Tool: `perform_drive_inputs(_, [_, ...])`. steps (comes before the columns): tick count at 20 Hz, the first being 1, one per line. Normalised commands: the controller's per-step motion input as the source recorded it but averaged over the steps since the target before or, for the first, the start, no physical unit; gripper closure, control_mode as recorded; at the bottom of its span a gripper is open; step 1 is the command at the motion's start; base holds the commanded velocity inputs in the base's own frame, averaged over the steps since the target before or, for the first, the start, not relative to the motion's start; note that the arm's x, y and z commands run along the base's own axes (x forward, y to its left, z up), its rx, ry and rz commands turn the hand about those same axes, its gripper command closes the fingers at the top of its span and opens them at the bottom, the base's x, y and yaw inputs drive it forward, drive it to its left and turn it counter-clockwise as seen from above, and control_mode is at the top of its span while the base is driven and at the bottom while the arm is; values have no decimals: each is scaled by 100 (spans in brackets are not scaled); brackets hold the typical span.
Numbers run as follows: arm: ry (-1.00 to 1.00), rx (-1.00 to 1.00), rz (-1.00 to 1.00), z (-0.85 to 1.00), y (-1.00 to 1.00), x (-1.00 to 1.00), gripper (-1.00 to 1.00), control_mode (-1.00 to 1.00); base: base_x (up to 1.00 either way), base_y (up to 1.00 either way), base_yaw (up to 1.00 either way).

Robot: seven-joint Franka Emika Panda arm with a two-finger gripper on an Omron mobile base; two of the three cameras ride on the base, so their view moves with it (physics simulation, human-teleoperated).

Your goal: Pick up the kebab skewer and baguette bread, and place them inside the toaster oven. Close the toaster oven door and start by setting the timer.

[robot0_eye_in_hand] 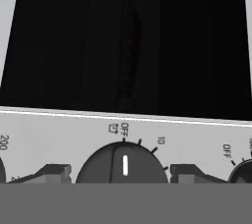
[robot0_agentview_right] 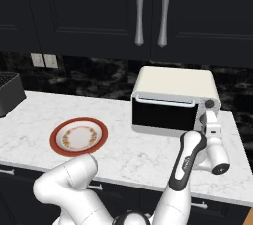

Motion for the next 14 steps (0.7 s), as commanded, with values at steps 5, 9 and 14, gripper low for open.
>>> perform_drive_inputs(5, [0,9,0,5,0,9,100,-100,0,0,0])
perform_drive_inputs(9, [0,18,0,22,0,0,100,-100,0,0,0])
perform_drive_inputs(14, [0,15,0,23,0,-4,100,-100,0,0,0])
